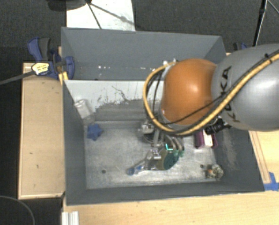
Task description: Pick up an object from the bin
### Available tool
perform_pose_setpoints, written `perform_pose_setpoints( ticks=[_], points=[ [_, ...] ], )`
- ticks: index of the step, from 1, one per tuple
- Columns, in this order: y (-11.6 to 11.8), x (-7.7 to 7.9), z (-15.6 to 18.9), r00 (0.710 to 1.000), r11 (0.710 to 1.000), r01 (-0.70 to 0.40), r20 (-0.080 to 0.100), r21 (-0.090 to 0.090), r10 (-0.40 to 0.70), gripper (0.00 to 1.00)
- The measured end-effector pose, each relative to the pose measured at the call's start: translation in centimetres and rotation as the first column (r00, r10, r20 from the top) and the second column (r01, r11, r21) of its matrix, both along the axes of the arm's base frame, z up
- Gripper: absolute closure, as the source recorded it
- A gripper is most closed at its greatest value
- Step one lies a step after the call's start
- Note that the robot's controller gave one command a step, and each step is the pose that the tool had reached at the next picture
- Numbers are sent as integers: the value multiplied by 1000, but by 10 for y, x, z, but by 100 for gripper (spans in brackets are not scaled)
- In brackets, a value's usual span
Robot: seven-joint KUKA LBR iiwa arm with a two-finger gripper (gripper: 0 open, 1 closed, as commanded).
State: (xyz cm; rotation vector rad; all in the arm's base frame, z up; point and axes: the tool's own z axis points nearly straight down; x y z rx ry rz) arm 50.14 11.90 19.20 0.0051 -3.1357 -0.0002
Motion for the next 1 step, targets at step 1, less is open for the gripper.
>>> perform_pose_setpoints(
  ticks=[1],
  points=[
    [-67,-23,-97,970,970,-245,3,0,245,0]
  ],
)
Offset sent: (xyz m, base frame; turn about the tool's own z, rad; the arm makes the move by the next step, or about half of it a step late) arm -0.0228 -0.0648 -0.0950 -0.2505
